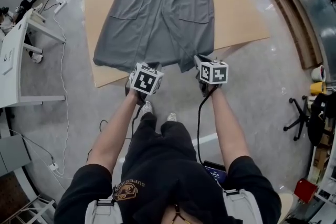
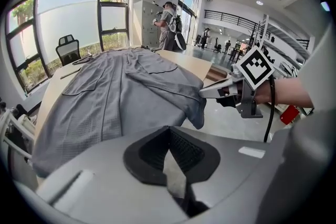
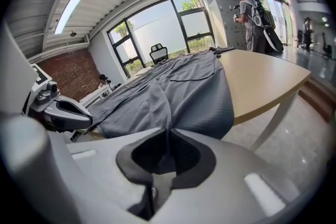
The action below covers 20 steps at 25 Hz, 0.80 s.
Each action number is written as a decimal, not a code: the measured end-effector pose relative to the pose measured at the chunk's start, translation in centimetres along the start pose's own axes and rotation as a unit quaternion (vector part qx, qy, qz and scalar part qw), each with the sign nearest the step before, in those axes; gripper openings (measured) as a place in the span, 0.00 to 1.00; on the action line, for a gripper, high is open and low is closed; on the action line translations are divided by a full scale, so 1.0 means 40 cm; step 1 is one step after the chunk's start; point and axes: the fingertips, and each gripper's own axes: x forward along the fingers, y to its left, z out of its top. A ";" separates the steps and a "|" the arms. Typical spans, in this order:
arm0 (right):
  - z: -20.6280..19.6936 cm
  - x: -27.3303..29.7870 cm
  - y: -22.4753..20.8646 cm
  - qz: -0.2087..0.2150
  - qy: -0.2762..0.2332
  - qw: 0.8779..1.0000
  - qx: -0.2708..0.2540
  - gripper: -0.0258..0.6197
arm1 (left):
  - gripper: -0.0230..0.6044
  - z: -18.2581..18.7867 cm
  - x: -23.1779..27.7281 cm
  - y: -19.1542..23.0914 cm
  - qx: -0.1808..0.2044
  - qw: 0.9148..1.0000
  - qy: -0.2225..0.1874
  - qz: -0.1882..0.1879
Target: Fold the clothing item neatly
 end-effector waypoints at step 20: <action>-0.049 0.069 0.422 0.133 0.036 0.988 -0.074 0.08 | 0.05 -0.150 -0.144 0.114 -0.037 0.999 0.009 0.026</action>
